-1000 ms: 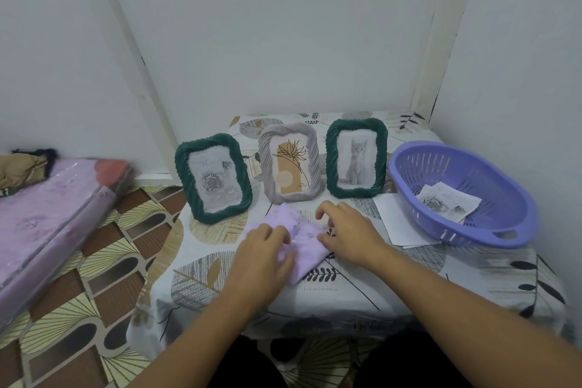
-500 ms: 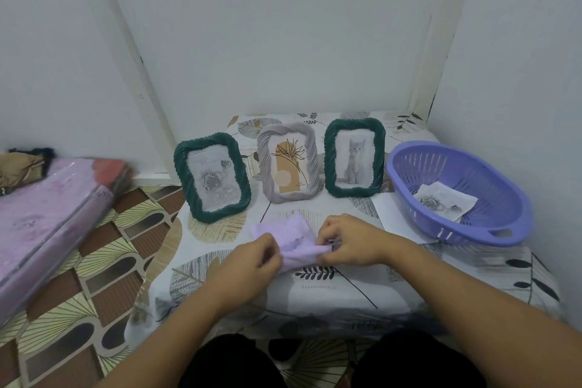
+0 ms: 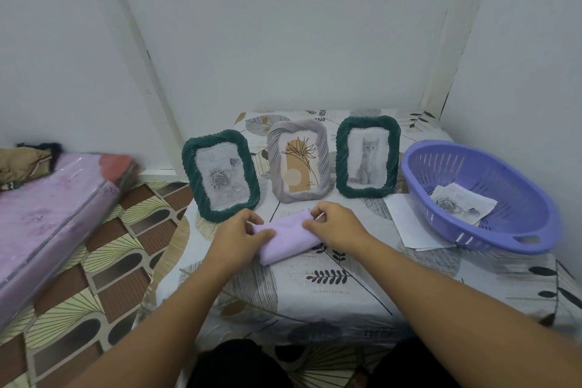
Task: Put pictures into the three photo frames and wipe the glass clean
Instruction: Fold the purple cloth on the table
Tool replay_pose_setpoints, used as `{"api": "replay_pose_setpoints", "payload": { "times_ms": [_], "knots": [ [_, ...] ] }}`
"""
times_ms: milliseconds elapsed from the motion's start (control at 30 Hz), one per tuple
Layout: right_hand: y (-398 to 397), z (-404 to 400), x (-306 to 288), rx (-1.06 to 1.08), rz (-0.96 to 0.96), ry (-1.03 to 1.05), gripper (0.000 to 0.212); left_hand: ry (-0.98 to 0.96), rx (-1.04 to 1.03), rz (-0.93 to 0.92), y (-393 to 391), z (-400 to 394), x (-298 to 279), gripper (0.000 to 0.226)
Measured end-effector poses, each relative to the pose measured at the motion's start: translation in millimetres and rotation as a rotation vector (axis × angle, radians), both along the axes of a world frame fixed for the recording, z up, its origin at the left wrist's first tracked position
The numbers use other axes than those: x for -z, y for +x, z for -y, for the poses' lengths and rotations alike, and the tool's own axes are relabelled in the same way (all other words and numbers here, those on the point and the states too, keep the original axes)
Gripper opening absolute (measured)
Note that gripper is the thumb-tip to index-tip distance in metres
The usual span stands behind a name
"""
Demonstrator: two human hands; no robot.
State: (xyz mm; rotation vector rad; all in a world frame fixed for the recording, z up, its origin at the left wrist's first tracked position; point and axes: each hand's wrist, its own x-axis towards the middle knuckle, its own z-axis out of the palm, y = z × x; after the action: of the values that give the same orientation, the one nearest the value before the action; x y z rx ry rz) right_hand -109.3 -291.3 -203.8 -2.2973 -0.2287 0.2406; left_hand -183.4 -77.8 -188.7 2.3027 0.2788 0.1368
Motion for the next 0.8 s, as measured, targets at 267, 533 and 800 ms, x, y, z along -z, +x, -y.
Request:
{"api": "replay_pose_setpoints", "payload": {
  "times_ms": [267,533,800],
  "knots": [
    [-0.1,-10.2,6.0,0.068,0.059,-0.131,0.025,0.32,0.086,-0.002,14.9,-1.9,11.8,0.033],
    [-0.3,-9.2,-9.1,-0.034,-0.074,-0.239,0.038,0.312,0.123,-0.117,20.3,-1.5,3.8,0.021],
    [-10.2,-17.7,-15.4,-0.124,-0.045,-0.124,0.026,0.275,0.199,-0.231,12.9,-7.1,-15.7,0.017]
  ]
}}
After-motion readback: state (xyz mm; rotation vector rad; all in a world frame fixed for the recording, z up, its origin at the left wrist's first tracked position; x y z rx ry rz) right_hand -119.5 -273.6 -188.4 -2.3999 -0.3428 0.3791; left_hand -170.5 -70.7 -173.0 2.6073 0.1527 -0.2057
